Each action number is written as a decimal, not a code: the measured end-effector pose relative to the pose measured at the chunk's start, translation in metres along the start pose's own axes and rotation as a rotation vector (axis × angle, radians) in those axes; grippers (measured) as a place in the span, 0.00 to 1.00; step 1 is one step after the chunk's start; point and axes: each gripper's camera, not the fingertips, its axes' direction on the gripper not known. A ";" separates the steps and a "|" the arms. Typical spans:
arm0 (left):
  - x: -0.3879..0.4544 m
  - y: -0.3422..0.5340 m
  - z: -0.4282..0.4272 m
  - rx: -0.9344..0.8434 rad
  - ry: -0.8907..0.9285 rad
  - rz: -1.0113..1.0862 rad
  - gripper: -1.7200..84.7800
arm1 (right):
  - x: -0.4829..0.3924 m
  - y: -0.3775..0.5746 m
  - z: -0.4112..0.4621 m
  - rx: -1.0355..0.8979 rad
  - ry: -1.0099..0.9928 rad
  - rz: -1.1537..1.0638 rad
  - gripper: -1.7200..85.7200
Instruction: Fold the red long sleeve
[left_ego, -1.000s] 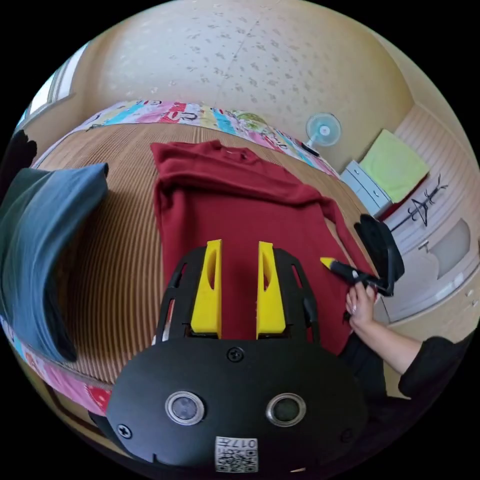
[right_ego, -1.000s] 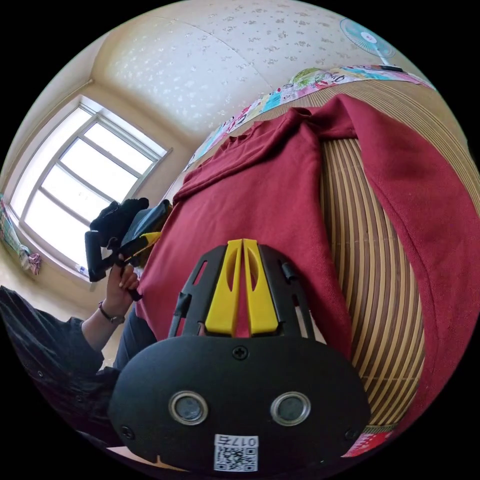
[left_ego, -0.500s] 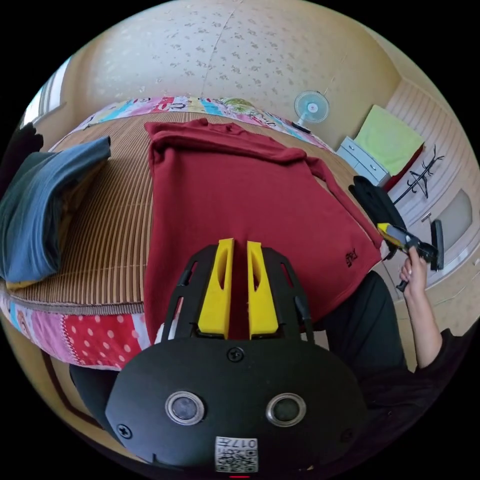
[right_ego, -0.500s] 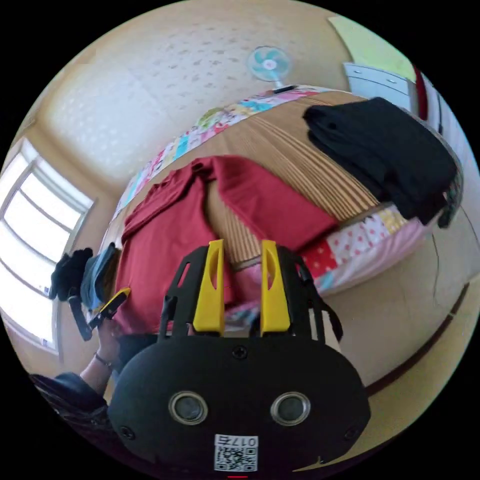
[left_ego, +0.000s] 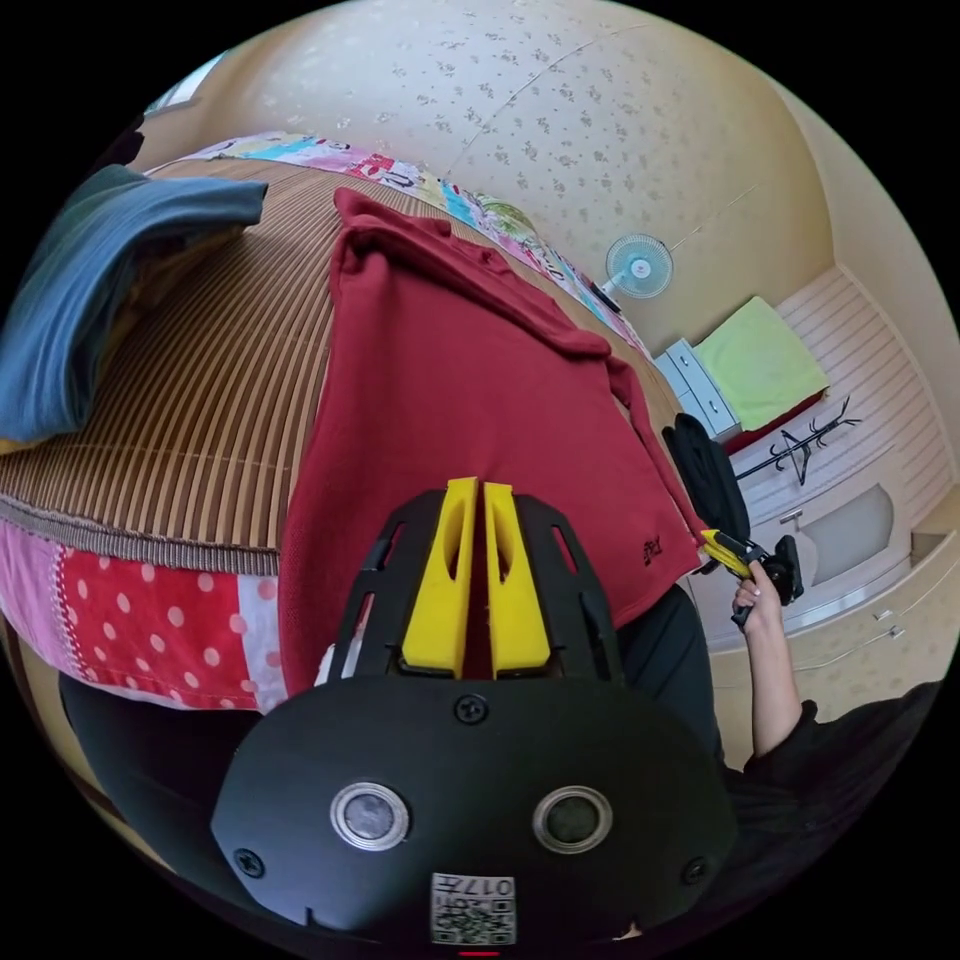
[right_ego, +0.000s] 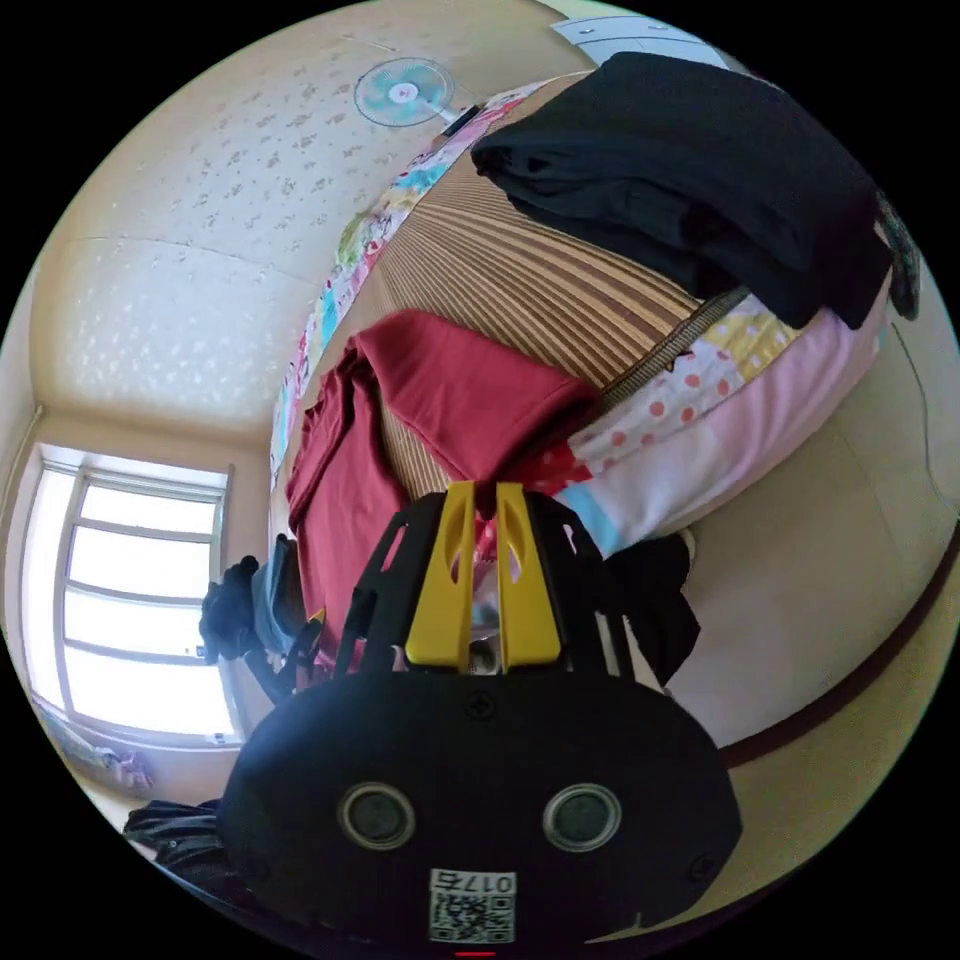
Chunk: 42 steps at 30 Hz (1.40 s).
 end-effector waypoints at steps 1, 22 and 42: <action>-0.004 -0.003 -0.002 -0.009 0.010 -0.002 0.01 | -0.002 -0.004 -0.016 0.040 -0.062 -0.044 0.06; -0.021 -0.032 -0.026 -0.049 0.034 0.012 0.01 | 0.078 -0.023 -0.032 0.453 -0.241 0.233 0.16; -0.025 -0.044 -0.035 -0.062 0.114 0.030 0.01 | 0.027 -0.103 0.029 0.334 0.275 0.363 0.05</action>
